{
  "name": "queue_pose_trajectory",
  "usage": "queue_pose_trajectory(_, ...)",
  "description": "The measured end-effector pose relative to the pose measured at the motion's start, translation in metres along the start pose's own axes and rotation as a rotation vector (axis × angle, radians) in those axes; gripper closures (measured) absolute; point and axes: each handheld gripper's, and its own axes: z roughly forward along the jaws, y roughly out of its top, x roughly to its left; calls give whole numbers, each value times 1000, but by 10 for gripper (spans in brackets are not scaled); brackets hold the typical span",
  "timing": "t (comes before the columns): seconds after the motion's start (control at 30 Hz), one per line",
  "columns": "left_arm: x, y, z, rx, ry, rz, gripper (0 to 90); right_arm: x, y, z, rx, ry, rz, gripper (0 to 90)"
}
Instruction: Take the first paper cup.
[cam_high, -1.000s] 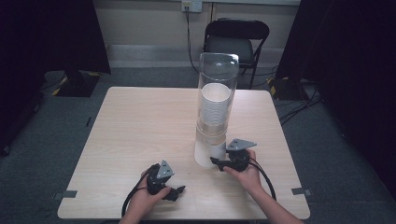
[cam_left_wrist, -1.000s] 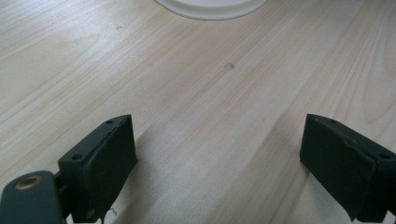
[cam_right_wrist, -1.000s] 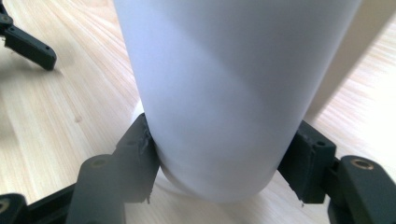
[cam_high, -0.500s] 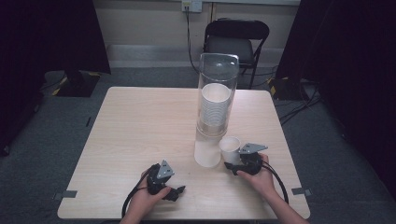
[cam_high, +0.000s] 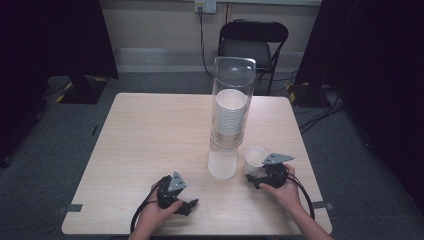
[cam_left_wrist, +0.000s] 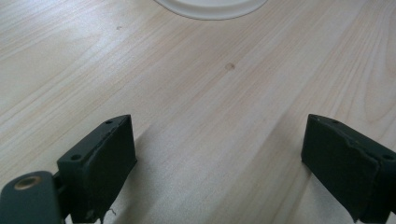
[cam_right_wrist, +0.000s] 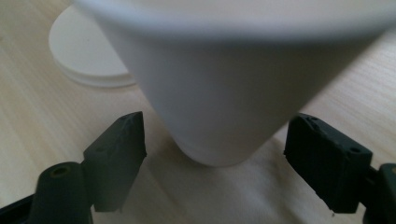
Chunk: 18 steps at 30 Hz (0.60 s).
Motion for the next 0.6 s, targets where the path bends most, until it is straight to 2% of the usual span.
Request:
queue_pose_trajectory(0.1,0,0,0,2,-1,0,93,-2,-3,-8,3,-16,-13,233)
queue_pose_trajectory(0.17,0,0,0,1,0,0,93,-6,-4,-12,-9,-10,-13,356)
queue_pose_trajectory(0.27,0,0,0,-1,0,0,93,-14,-3,-11,-29,-36,10,366)
queue_pose_trajectory(0.43,0,0,0,2,-1,0,93,-30,-2,0,-23,-94,68,342)
queue_pose_trajectory(0.5,0,0,0,2,-2,0,93,-32,-1,2,-1,-107,68,310)
queue_pose_trajectory(0.6,0,0,0,6,0,2,93,-27,1,-3,-13,-119,53,247)
